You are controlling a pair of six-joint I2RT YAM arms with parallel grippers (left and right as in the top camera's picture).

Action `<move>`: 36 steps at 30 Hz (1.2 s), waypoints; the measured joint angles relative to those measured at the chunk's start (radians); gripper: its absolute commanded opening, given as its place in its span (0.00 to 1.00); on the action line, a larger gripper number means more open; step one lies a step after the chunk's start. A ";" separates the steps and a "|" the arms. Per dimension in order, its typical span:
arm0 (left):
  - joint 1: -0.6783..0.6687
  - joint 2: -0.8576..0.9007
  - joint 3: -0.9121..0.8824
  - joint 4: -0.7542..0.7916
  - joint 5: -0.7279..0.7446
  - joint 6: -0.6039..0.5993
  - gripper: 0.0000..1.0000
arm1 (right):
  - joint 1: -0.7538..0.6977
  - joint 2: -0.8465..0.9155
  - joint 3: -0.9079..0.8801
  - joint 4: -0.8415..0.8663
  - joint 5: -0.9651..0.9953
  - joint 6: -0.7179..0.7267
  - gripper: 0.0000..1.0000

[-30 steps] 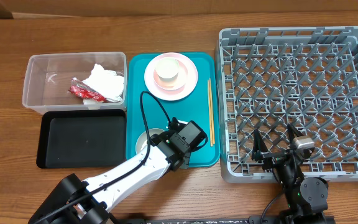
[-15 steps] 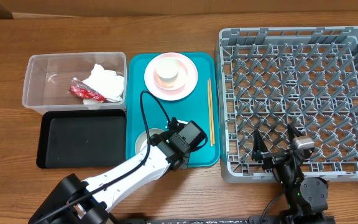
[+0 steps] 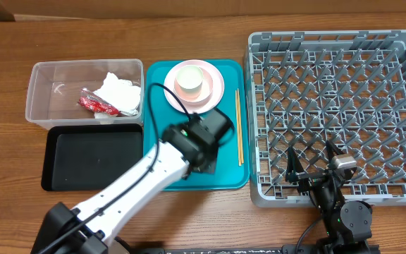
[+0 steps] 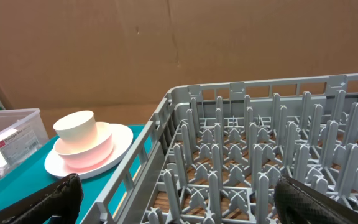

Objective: Sort waste into correct bins and load items into the dishwasher
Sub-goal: 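Lift the rice bowl with the left gripper over the black tray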

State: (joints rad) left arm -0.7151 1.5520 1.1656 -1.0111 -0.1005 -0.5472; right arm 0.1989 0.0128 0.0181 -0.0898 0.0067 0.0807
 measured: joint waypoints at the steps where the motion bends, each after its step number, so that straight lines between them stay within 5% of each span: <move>1: 0.024 0.000 0.015 -0.011 0.021 0.010 0.04 | 0.000 0.000 0.000 0.000 0.000 0.000 1.00; 11: 0.446 0.000 0.066 -0.106 0.399 0.247 0.04 | 0.000 0.000 0.000 0.000 0.000 0.000 1.00; 28: 0.869 -0.049 0.066 -0.159 0.593 0.455 0.04 | 0.000 0.000 0.000 0.000 0.000 0.000 1.00; 36: 1.091 -0.049 0.014 -0.140 0.800 0.581 0.04 | 0.000 0.000 0.000 0.000 0.000 0.000 1.00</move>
State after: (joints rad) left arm 0.3759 1.5032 1.1793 -1.1507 0.6994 0.0338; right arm 0.1989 0.0128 0.0181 -0.0898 0.0071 0.0811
